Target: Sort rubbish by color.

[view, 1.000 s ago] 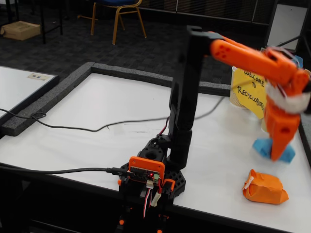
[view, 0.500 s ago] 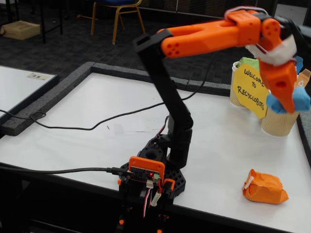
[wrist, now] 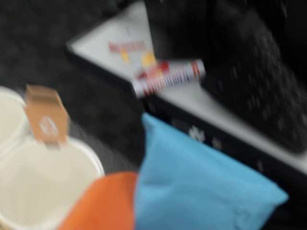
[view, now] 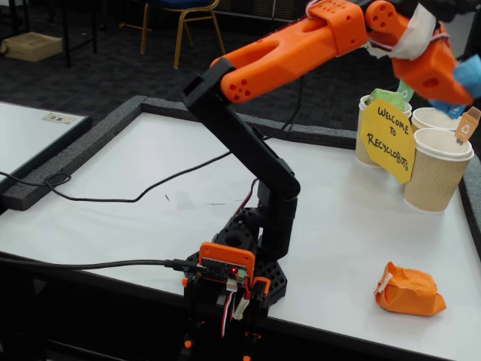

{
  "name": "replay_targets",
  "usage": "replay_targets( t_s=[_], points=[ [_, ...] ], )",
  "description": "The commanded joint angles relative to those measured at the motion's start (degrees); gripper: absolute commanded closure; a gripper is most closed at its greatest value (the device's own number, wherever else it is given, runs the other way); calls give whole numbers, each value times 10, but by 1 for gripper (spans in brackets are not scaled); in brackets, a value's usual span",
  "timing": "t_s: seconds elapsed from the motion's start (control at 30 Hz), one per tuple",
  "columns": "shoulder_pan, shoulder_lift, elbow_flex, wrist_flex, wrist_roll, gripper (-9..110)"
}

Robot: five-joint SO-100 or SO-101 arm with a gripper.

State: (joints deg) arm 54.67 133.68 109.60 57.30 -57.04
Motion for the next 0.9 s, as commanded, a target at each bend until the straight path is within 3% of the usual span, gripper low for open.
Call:
replay_targets(
  t_s=[0.0,0.43,0.87],
  points=[
    [-33,4,-50,-61,11,101],
    [-103,-222,-236,-156,11,101],
    [-162,-411,-386,-171,10,101]
  ],
)
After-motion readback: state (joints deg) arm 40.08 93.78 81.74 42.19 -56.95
